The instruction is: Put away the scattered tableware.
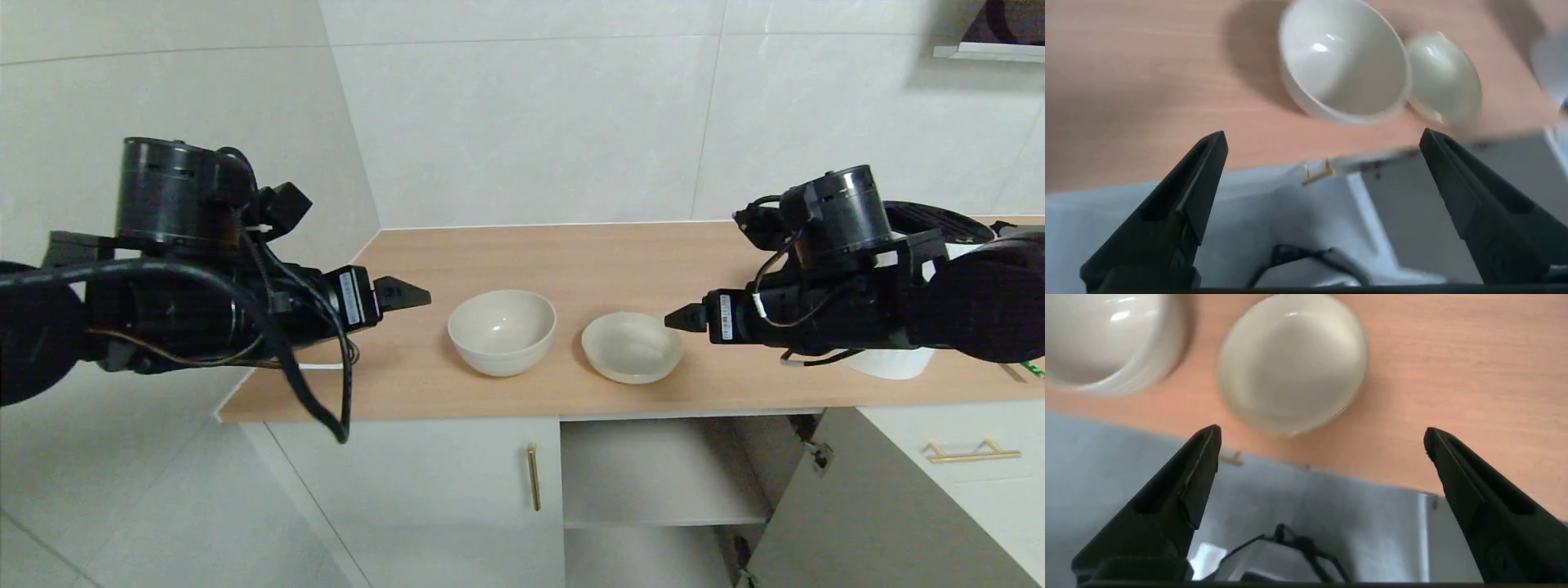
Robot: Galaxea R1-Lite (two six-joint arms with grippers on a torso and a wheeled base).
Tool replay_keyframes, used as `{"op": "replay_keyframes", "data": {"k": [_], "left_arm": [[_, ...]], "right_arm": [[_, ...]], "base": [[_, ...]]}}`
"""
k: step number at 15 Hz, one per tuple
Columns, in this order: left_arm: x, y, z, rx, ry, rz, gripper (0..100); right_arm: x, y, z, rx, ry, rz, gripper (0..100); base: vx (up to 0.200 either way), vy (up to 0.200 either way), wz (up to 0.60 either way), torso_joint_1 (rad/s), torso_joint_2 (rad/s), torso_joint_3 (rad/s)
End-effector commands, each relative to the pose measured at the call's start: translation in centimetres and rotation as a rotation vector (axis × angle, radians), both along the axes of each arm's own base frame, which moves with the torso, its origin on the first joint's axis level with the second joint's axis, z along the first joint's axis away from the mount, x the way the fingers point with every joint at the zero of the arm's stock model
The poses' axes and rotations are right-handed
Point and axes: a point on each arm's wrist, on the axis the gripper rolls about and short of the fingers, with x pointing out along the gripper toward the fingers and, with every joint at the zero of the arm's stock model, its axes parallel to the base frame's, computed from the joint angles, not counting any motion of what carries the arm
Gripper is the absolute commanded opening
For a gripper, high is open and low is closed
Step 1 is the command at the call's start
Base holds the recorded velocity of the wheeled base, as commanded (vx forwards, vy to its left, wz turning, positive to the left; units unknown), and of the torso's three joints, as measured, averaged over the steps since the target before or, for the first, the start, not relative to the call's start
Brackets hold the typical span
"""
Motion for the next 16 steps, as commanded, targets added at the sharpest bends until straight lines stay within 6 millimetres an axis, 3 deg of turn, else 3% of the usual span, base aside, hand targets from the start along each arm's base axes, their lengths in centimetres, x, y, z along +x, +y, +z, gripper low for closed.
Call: {"op": "replay_keyframes", "data": {"k": [1, 3, 4, 6, 12, 16], "left_arm": [[2.6, -2.5, -2.6, 0.002, 0.081, 0.038, 100], [3.6, -3.6, -4.2, 0.02, 0.119, 0.059, 100], [5.4, -4.4, -5.6, 0.014, 0.138, 0.136, 100], [6.9, -5.0, -6.6, -0.003, 0.155, 0.194, 100], [8.7, -6.1, -8.2, -0.053, 0.124, 0.206, 100], [9.0, -6.1, -8.2, -0.056, 0.118, 0.207, 100]], "right_arm": [[1.1, 0.5, -2.1, -0.027, 0.047, -0.005, 100], [1.3, 0.6, -2.3, -0.026, 0.049, -0.004, 100], [1.6, 0.8, -2.6, -0.022, 0.036, -0.011, 100], [1.8, 0.9, -2.5, -0.009, 0.017, -0.015, 100], [1.8, 0.9, -2.3, 0.007, 0.016, -0.029, 100], [1.8, 0.9, -2.4, 0.011, 0.019, -0.032, 100]], "base": [[0.0, 0.0, 0.0, 0.0, 0.0, 0.0], [0.0, 0.0, 0.0, 0.0, 0.0, 0.0], [0.0, 0.0, 0.0, 0.0, 0.0, 0.0], [0.0, 0.0, 0.0, 0.0, 0.0, 0.0], [0.0, 0.0, 0.0, 0.0, 0.0, 0.0], [0.0, 0.0, 0.0, 0.0, 0.0, 0.0]]}}
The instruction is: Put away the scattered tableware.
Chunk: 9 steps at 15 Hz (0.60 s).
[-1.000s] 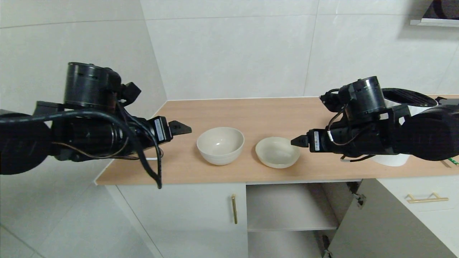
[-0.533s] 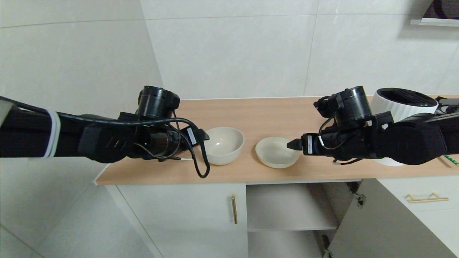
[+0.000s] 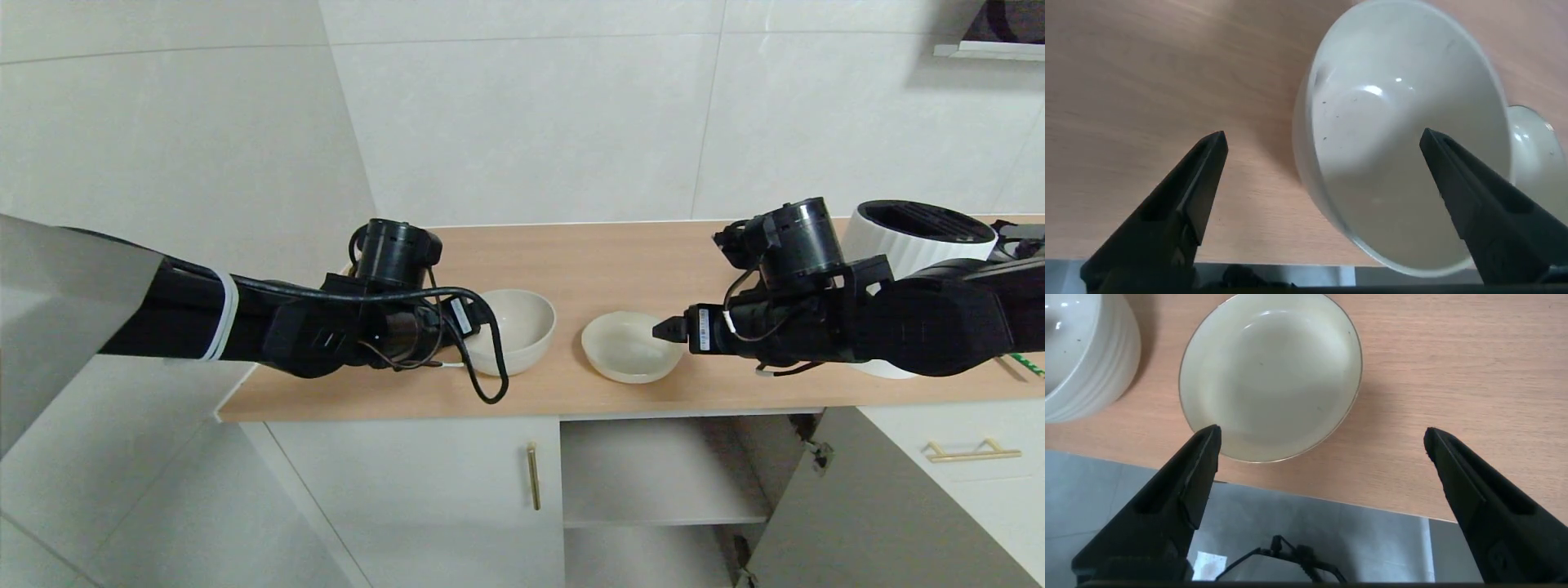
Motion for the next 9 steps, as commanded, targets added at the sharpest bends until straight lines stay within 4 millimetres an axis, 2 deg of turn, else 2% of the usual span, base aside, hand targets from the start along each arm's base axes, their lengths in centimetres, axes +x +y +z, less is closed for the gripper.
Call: {"op": "replay_keyframes", "data": {"k": [1, 9], "left_arm": [[0.09, -0.04, -0.16, 0.002, 0.003, 0.0, 0], [-0.2, 0.08, 0.3, -0.001, -0.004, 0.0, 0]], "right_arm": [[-0.02, 0.0, 0.05, 0.001, -0.001, 0.001, 100], [0.1, 0.06, 0.32, 0.01, -0.008, -0.006, 100]], "base": [[0.0, 0.0, 0.0, 0.0, 0.0, 0.0], [0.0, 0.0, 0.0, 0.0, 0.0, 0.0]]}}
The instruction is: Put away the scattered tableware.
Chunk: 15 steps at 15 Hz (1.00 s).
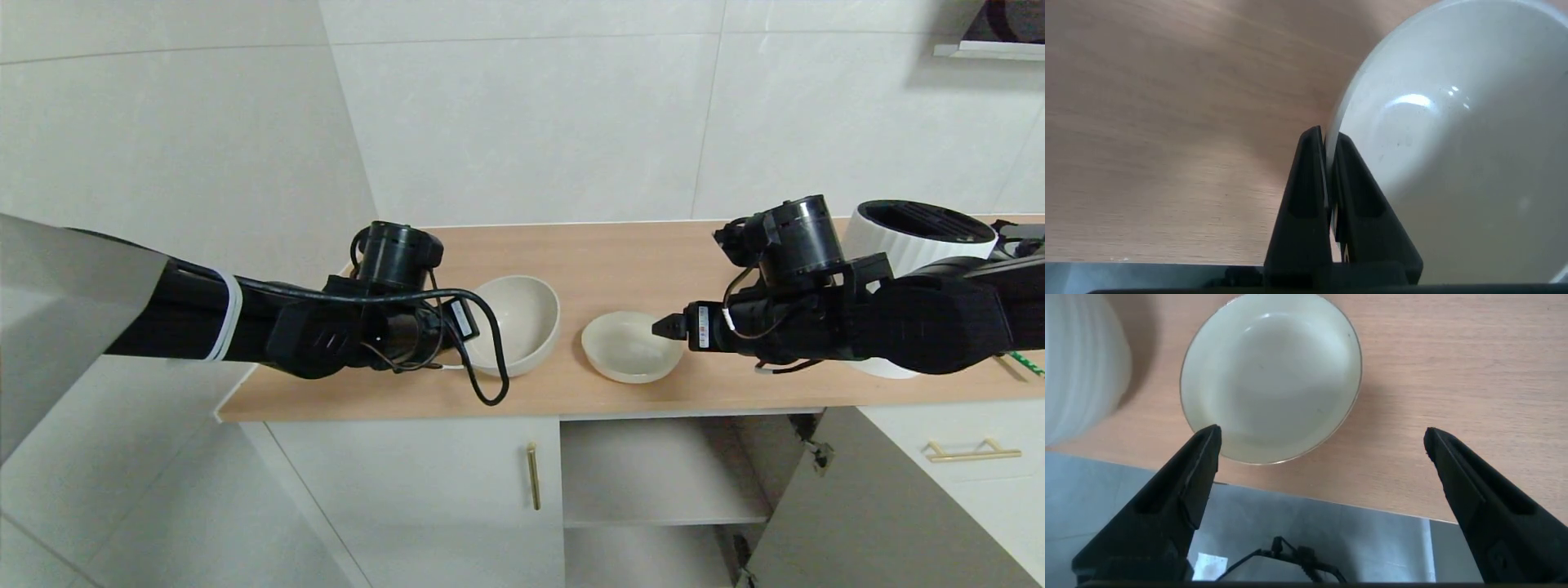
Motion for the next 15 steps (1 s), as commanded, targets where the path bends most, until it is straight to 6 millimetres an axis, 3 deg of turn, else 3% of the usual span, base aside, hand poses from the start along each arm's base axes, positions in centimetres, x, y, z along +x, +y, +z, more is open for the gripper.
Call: {"op": "replay_keyframes", "data": {"k": [1, 9, 15], "left_arm": [[-0.3, 0.1, 0.5, -0.005, -0.012, 0.0, 0], [-1.3, 0.5, 1.9, -0.014, -0.038, -0.001, 0], [-1.3, 0.5, 1.7, -0.009, -0.03, -0.002, 0]], "right_arm": [[0.1, 0.1, 0.0, 0.002, -0.002, 0.001, 100], [3.4, 2.9, -5.0, -0.135, -0.038, -0.173, 100], [5.3, 2.5, -6.4, -0.124, -0.052, -0.207, 100]], "base": [[0.0, 0.0, 0.0, 0.0, 0.0, 0.0], [0.0, 0.0, 0.0, 0.0, 0.0, 0.0], [0.0, 0.0, 0.0, 0.0, 0.0, 0.0]]}}
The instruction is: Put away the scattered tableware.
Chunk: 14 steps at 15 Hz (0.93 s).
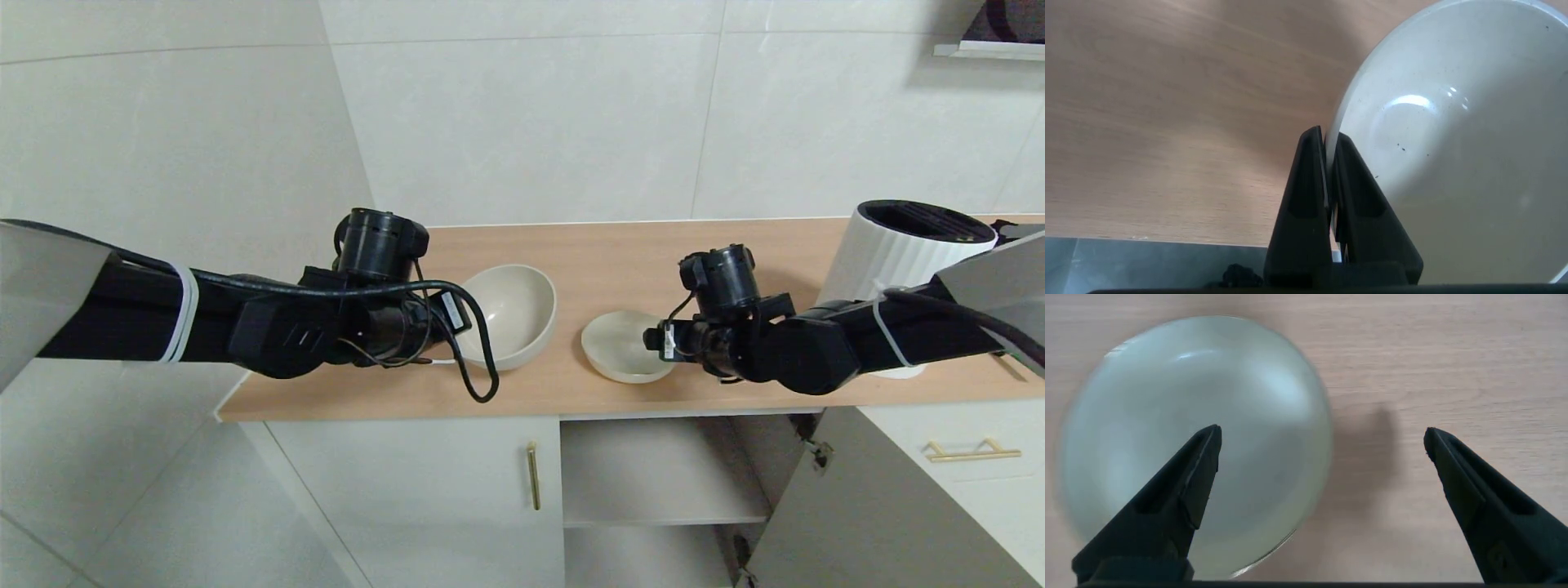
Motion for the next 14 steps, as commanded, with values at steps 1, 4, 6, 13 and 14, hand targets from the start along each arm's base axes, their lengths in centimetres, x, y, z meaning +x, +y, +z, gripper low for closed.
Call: {"op": "replay_keyframes", "data": {"k": [1, 4, 6, 13, 14], "left_arm": [[-0.05, 0.03, 0.12, -0.001, -0.003, 0.001, 0], [-0.03, 0.02, 0.06, -0.001, -0.001, 0.001, 0], [-0.05, 0.03, 0.13, -0.002, -0.004, 0.001, 0], [-0.08, 0.04, 0.18, -0.002, -0.004, 0.001, 0], [-0.08, 0.04, 0.18, -0.002, -0.004, 0.001, 0]], "right_arm": [[0.64, -0.22, -0.94, -0.009, 0.017, -0.012, 100], [0.89, -0.23, -1.02, -0.006, 0.016, -0.013, 100], [0.92, -0.21, -1.05, -0.006, 0.016, -0.013, 100], [0.92, -0.2, -1.05, 0.011, 0.019, -0.014, 0], [0.92, -0.2, -1.05, 0.011, 0.019, -0.014, 0]], "base": [[0.0, 0.0, 0.0, 0.0, 0.0, 0.0], [0.0, 0.0, 0.0, 0.0, 0.0, 0.0], [0.0, 0.0, 0.0, 0.0, 0.0, 0.0], [0.0, 0.0, 0.0, 0.0, 0.0, 0.0], [0.0, 0.0, 0.0, 0.0, 0.0, 0.0]]}}
